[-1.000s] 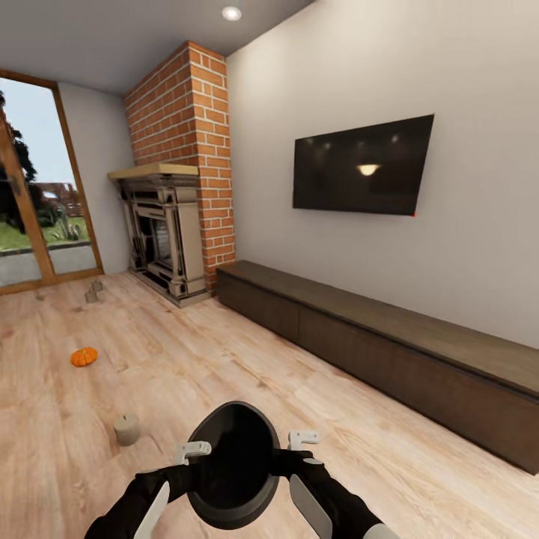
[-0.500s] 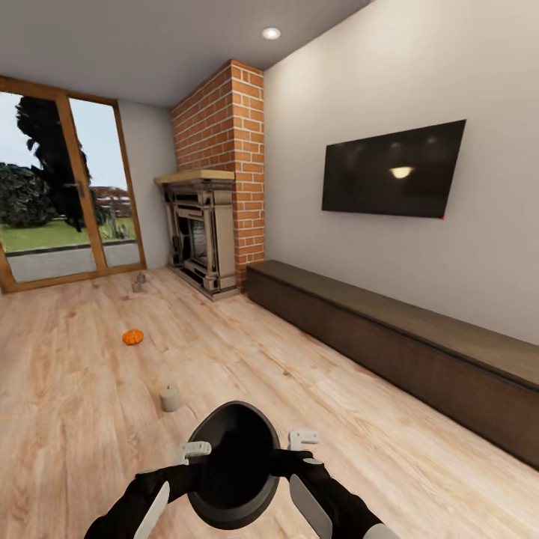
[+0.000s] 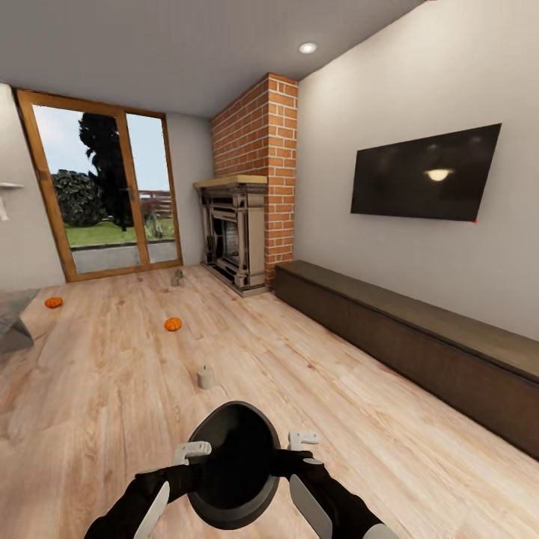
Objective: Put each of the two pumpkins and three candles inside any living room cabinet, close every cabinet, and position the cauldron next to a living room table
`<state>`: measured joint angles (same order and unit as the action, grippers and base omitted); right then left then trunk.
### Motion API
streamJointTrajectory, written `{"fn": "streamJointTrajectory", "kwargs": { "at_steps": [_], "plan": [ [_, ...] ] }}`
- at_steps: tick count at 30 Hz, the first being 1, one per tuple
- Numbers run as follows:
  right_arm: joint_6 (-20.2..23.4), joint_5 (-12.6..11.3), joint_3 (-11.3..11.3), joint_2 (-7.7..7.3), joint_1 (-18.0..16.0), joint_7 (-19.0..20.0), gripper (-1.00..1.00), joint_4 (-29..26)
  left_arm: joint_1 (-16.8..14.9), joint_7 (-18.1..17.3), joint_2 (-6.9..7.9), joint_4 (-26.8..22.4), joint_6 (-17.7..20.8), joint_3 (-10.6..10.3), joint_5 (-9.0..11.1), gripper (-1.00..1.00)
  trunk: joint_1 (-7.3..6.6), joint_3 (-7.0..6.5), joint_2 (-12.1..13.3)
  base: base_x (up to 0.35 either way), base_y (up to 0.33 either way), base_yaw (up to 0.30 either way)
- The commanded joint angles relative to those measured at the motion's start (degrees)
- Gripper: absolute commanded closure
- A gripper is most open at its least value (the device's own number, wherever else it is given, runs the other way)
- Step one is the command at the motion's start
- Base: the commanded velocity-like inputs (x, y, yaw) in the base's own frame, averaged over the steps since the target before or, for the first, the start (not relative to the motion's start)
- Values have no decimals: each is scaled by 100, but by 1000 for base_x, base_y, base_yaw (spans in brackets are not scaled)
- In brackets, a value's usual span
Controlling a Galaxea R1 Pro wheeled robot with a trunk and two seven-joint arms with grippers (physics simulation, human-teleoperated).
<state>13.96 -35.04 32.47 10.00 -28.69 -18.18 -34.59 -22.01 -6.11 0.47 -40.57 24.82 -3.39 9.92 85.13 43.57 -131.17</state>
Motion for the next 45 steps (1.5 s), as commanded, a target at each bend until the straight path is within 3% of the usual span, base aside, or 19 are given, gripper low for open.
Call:
{"fn": "streamJointTrajectory", "kwargs": {
  "at_steps": [1,18,45],
  "plan": [
    [27,-3,12,0,-5,-54,100,-4,-5,20,6,-118,31,-8,89,100,-5,1,-4,-318,110,244],
    [19,6,13,0,-5,-54,100,-5,-5,8,6,-118,31,3,89,100,-5,-22,-4,-294,164,76],
    [27,-3,13,0,-5,-54,100,-4,-5,4,6,-83,40,6,92,100,-5,-135,-4,-190,239,242]
  ]
}}
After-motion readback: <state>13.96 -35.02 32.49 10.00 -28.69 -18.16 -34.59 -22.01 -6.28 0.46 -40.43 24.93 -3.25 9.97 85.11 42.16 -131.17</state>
